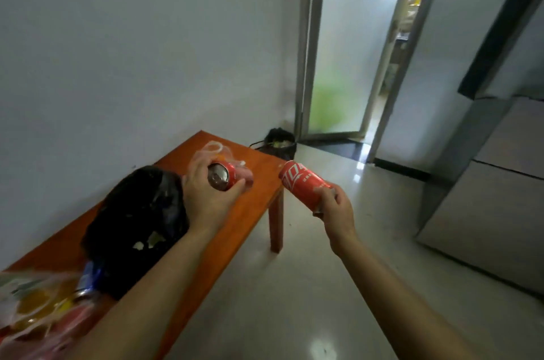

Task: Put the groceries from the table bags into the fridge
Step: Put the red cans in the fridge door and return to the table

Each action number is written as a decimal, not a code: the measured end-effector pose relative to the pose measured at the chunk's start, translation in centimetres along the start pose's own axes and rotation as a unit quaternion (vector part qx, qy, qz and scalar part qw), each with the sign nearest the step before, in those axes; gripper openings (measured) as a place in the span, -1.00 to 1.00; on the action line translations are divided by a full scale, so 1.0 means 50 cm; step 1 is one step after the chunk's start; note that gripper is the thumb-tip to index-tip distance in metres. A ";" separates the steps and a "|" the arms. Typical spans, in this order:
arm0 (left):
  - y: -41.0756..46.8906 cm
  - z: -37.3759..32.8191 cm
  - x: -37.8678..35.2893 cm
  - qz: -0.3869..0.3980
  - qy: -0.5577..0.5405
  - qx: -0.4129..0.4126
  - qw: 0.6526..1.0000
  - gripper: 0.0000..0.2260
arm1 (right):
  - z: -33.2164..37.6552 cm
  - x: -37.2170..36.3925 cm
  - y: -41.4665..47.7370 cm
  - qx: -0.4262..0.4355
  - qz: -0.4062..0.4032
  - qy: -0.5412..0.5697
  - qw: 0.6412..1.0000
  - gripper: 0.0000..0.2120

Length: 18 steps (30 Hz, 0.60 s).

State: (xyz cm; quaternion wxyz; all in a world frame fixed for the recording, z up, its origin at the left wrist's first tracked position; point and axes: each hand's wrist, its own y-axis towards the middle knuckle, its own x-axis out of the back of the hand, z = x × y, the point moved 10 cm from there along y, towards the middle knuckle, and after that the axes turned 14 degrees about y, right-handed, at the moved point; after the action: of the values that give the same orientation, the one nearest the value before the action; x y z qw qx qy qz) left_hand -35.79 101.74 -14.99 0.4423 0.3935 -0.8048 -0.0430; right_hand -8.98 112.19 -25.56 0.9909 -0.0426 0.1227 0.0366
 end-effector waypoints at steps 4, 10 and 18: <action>-0.052 -0.263 -0.133 0.041 -0.101 -0.064 0.992 -0.31 | 0.121 0.259 0.024 0.038 -0.092 0.082 0.992 -0.50; -0.107 -0.590 -0.325 0.094 -0.155 -0.183 0.966 -0.43 | 0.250 0.544 0.086 0.096 -0.166 0.155 0.969 -0.56; -0.137 -0.960 -0.628 0.125 -0.259 -0.272 0.918 -0.49 | 0.379 0.899 0.251 0.157 -0.271 0.180 0.933 -0.35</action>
State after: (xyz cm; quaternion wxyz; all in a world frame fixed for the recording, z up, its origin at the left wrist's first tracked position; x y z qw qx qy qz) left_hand 13.47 131.53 -10.09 0.3102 0.1289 -0.8911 -0.3051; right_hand 38.00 129.24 -19.25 0.9186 0.0756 0.2869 -0.2610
